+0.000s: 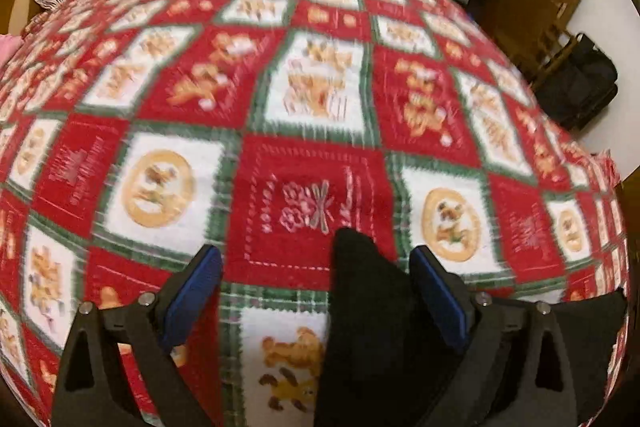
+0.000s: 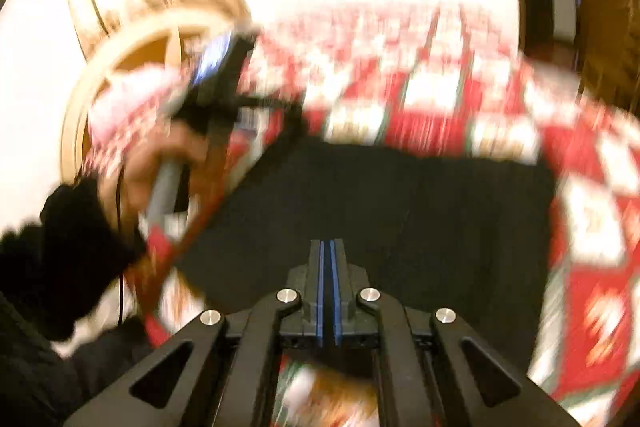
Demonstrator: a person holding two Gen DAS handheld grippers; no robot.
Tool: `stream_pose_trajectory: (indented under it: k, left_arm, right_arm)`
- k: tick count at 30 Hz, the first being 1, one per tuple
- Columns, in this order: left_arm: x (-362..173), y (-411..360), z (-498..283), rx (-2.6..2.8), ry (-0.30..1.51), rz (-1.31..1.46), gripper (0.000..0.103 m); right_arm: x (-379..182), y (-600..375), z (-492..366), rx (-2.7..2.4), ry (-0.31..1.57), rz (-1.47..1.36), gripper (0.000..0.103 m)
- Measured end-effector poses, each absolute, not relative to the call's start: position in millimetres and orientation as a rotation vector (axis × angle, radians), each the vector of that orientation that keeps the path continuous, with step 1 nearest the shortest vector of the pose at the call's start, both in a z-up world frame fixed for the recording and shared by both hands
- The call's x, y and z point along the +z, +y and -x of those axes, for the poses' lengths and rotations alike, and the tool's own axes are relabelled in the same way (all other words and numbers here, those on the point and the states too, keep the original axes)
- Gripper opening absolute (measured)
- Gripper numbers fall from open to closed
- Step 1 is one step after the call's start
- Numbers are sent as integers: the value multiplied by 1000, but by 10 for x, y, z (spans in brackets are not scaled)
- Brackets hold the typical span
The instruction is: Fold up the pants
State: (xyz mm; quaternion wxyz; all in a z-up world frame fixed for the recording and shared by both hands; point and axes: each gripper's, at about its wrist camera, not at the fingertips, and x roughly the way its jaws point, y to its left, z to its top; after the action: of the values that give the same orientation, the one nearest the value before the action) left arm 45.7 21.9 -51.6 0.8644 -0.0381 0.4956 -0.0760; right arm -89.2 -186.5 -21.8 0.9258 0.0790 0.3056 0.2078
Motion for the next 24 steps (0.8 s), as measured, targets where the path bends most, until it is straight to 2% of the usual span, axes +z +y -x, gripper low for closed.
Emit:
stream_pose_trajectory:
  k: [4, 8, 10, 14, 18, 21, 23, 24]
  left_arm:
    - [-266, 127, -314, -148, 947, 8, 96]
    - [-384, -139, -271, -165, 939, -99, 96]
    - [-554, -163, -360, -99, 960, -148, 93]
    - [-789, 100, -590, -25, 1036, -7, 96]
    - [-809, 76, -625, 36, 1012, -46, 103]
    - [-784, 134, -676, 23, 1027, -3, 103]
    - [-705, 172, -658, -25, 1046, 31, 96]
    - [-648, 219, -635, -50, 1047, 61, 96]
  right_arm:
    - [-79, -2054, 512, 295, 581, -80, 4]
    - [-500, -2186, 72, 166, 753, -55, 4]
    - [-636, -2298, 92, 153, 789, -105, 0]
    - [-692, -2401, 239, 133, 778, -196, 0]
    - [-703, -2338, 277, 101, 754, -181, 0]
    - [-702, -2388, 342, 101, 740, -214, 0]
    - [-663, -2404, 342, 122, 729, -220, 0]
    - [-601, -2442, 401, 146, 703, -244, 4]
